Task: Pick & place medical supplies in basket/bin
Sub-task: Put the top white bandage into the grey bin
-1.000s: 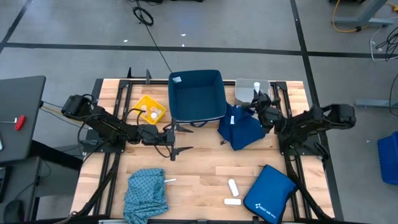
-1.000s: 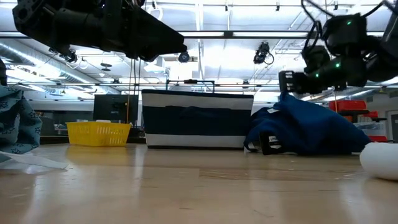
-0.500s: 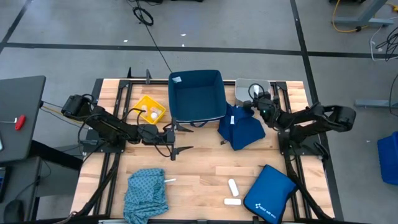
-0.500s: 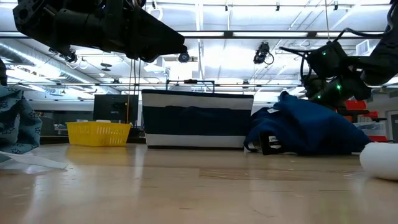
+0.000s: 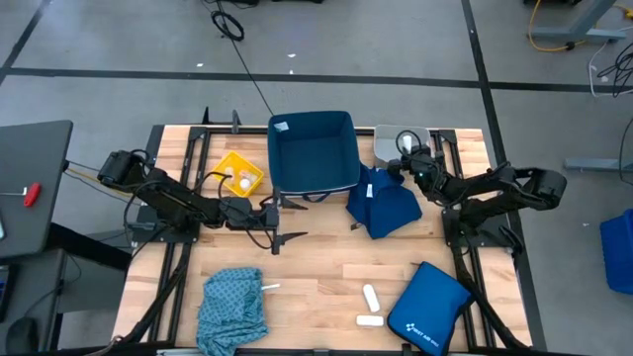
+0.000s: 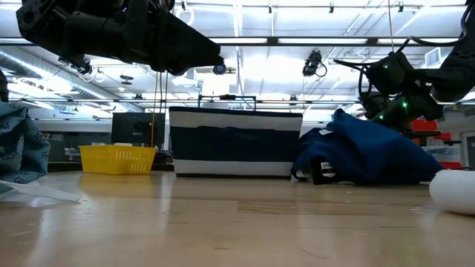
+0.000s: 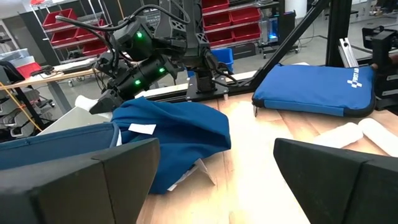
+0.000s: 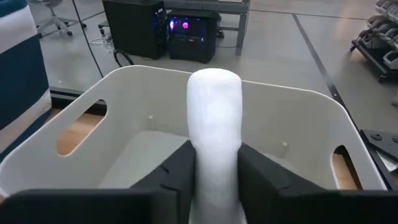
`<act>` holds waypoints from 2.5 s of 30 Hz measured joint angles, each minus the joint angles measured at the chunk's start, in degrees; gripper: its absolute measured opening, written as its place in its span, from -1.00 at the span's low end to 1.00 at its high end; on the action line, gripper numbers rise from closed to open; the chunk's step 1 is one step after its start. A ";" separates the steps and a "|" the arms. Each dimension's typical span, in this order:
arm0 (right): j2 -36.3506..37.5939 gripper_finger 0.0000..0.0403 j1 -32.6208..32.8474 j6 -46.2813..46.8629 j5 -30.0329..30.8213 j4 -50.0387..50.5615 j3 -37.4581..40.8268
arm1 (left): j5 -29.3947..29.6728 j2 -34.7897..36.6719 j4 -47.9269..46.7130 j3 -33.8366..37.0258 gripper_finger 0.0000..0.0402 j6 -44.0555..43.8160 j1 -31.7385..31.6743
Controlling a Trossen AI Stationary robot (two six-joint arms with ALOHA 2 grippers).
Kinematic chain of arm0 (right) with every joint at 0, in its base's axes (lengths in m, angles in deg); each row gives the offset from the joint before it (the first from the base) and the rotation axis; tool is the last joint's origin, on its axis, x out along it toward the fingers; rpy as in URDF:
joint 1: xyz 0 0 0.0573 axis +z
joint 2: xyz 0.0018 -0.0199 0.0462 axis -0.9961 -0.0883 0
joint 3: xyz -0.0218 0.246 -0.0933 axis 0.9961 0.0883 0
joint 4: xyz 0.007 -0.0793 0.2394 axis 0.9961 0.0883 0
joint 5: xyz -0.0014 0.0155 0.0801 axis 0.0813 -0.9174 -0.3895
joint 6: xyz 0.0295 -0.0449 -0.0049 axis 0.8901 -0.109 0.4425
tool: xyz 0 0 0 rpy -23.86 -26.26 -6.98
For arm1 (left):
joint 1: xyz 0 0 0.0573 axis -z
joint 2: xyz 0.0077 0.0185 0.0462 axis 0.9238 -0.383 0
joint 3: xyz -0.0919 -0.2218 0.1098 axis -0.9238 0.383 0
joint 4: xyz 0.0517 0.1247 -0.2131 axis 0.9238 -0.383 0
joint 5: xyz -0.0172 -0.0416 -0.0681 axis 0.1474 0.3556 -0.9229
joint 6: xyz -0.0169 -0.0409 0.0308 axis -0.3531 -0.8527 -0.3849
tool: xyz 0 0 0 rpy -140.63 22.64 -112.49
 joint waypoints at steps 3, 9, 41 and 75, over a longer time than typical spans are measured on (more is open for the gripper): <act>0.00 -0.28 0.00 0.85 0.01 -0.03 0.00 | 0.00 0.00 0.00 0.00 0.59 0.02 0.02; 0.00 -0.18 0.00 0.83 0.02 -0.10 -0.02 | 0.00 0.00 0.00 0.00 0.59 0.02 0.02; 0.02 0.32 1.41 -9.65 -5.20 -12.75 -0.04 | -0.19 0.01 -0.99 -0.01 0.59 0.01 -0.71; -0.02 0.14 51.81 -0.02 -36.15 24.00 -15.32 | -0.22 0.01 -1.91 -0.02 0.59 -0.57 -0.76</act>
